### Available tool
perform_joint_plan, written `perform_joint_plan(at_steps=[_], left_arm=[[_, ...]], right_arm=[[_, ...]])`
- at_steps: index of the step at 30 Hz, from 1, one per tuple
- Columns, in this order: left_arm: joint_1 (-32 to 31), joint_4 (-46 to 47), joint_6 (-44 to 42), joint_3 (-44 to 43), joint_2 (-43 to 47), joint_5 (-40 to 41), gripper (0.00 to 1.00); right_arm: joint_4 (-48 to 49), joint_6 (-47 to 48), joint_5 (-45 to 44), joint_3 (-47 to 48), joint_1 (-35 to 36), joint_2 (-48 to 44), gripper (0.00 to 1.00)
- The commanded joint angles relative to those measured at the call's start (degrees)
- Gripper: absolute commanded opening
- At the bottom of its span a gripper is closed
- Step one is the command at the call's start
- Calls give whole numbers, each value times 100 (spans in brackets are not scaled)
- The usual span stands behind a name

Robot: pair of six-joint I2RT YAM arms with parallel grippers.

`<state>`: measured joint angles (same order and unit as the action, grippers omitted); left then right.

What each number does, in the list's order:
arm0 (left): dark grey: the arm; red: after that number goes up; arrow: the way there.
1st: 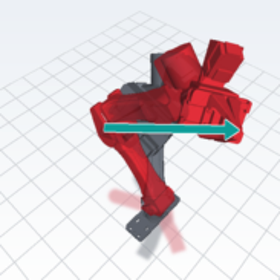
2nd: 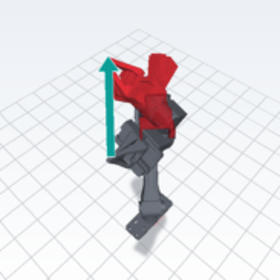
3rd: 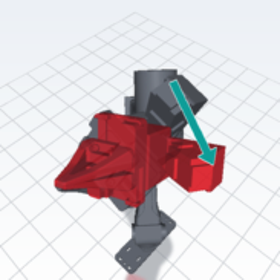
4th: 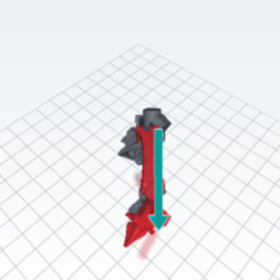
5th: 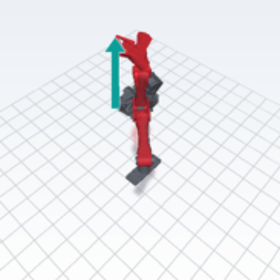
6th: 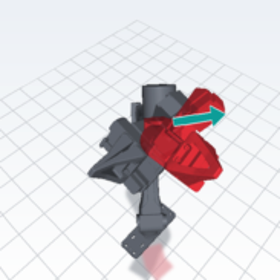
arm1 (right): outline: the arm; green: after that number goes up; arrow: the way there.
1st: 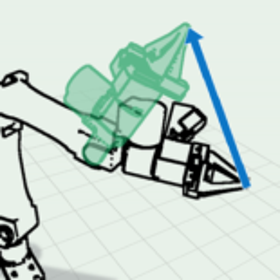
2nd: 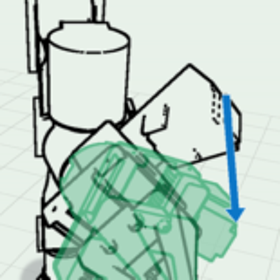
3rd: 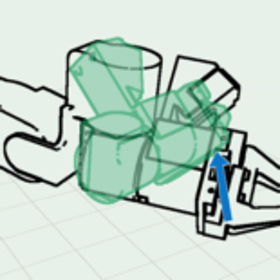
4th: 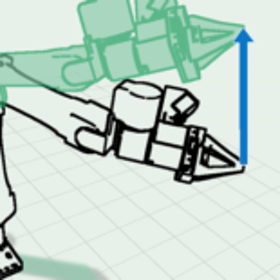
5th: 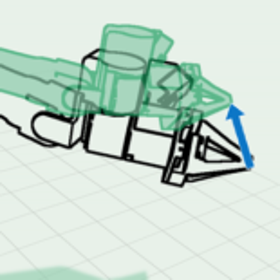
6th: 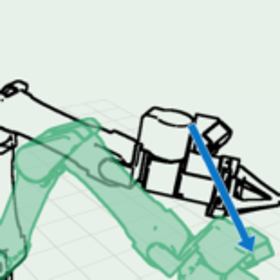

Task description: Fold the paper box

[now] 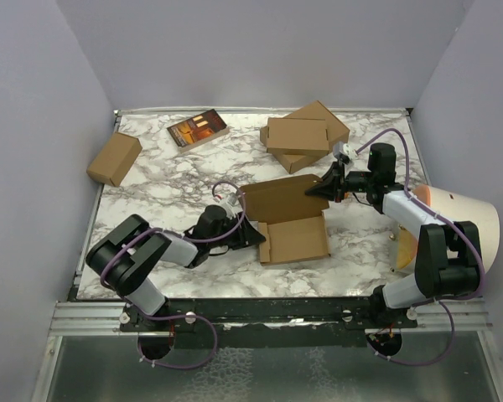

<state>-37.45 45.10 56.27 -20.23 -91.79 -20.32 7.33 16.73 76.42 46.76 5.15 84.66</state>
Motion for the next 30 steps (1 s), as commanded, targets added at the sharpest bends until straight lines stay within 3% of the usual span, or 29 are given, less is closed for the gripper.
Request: perform_joint_plan(at_steps=[1,20,27,30], left_arm=[[-224,-1664,-527,-377,219,911,37],[-877,-3794,-1014,-1233,245,2410,27],[-1136,-4473,-1220,-1581,158,3156,0],[-1323,-5263,-1451,-2047,44,3877,0]], right_arm=[[90,-12,61,68,13,-117,1],[99,-16,18,47,80,-276,1],[372,-210,-72,-65,270,-557,1],[703,-487,-182,-193,389,-691,1]])
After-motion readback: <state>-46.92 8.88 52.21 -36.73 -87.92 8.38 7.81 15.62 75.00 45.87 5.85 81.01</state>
